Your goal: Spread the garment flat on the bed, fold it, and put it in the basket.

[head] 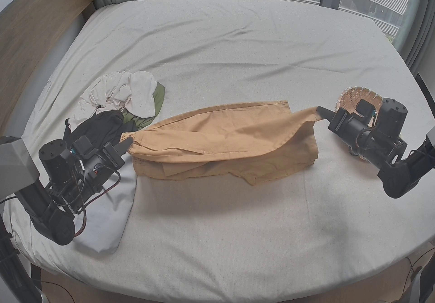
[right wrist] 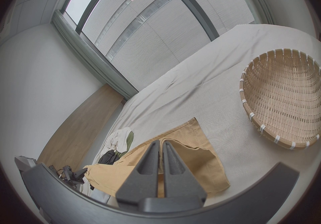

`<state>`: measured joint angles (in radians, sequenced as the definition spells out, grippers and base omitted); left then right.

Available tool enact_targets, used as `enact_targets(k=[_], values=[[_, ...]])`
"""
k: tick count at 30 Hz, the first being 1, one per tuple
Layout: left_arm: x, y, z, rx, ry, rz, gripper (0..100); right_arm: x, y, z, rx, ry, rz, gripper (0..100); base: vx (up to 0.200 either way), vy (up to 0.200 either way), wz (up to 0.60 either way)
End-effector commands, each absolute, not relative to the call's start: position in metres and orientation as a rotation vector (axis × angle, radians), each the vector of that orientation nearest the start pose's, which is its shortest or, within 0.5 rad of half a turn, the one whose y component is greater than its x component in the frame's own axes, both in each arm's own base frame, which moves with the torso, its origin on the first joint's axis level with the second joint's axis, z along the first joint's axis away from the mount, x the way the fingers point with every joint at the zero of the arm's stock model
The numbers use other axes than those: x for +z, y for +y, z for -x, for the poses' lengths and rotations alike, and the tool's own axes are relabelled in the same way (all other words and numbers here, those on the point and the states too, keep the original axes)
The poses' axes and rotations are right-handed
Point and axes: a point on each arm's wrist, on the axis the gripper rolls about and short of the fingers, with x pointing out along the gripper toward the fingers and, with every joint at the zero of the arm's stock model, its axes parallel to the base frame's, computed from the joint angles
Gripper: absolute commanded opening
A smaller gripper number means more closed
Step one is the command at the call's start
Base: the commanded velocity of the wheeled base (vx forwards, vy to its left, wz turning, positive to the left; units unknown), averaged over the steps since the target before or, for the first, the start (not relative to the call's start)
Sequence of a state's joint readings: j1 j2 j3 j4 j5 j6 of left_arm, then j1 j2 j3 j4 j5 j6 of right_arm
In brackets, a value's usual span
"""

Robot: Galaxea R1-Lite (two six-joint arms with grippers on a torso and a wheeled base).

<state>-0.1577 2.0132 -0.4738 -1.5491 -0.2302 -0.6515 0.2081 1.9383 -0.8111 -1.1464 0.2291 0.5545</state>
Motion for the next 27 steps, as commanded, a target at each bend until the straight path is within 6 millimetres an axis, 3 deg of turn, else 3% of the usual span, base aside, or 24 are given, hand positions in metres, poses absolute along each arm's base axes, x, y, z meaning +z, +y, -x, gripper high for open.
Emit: enact_targets(k=[1,8,13,21,22,27], values=[[0.087,-0.056,-0.321,-0.343,0.126,0.647,0,0.151,0.082,-0.362,0.432,0.111,-0.548,0,0.000,0.000,0.00],[0.088,-0.058,-0.339,-0.304,0.082,0.712,0,0.145,0.086,-0.387,0.430,0.101,-0.557,0,0.000,0.000,0.00],[0.077,-0.057,-0.352,-0.260,0.079,0.722,0,0.136,0.081,-0.405,0.405,0.112,-0.559,0,0.000,0.000,0.00],[0.074,-0.057,-0.356,-0.250,0.075,0.724,0,0.135,0.079,-0.411,0.401,0.101,-0.559,0,0.000,0.000,0.00],[0.075,-0.057,-0.357,-0.250,0.071,0.724,100,0.135,0.080,-0.411,0.405,0.100,-0.559,100,0.000,0.000,0.00],[0.078,-0.056,-0.360,-0.246,0.051,0.724,100,0.138,0.080,-0.415,0.397,0.072,-0.562,100,0.000,0.000,0.00]])
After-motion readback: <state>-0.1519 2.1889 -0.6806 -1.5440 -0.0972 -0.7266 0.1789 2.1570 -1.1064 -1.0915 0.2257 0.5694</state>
